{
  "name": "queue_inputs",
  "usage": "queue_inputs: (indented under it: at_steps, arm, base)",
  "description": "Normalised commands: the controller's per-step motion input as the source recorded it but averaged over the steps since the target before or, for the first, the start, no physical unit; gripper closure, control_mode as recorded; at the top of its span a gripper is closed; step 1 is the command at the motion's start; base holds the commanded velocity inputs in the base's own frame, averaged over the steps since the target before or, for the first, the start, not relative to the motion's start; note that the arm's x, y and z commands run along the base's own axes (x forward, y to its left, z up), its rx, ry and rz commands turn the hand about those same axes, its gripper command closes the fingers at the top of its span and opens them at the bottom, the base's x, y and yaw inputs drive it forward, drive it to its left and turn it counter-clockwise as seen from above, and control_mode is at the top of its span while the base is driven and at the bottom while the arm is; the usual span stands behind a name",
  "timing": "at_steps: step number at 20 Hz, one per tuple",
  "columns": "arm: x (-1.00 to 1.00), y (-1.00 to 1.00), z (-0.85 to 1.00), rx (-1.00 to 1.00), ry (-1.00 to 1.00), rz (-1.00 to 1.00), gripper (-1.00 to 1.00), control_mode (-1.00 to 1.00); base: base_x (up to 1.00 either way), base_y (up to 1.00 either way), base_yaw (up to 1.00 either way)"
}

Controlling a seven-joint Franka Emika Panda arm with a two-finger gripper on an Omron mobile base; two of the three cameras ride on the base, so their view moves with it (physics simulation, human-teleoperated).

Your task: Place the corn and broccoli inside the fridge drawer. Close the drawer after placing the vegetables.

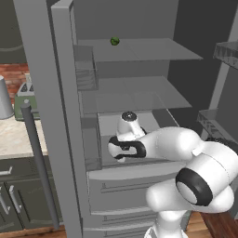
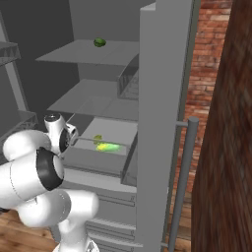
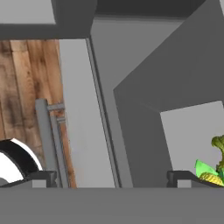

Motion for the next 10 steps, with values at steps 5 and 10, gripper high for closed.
queue_inputs:
  at_steps: [5,10]
  arm:
    - [0.31,-0.01,0.0,0.0,-0.08,-0.02,-1.0,-1.0]
    - [0.39,-0.02,0.0,0.0,-0.13,-0.04,-1.0,-1.0]
  base:
    - [0.0,0.0,0.0]
    - [0.0,0.0,0.0]
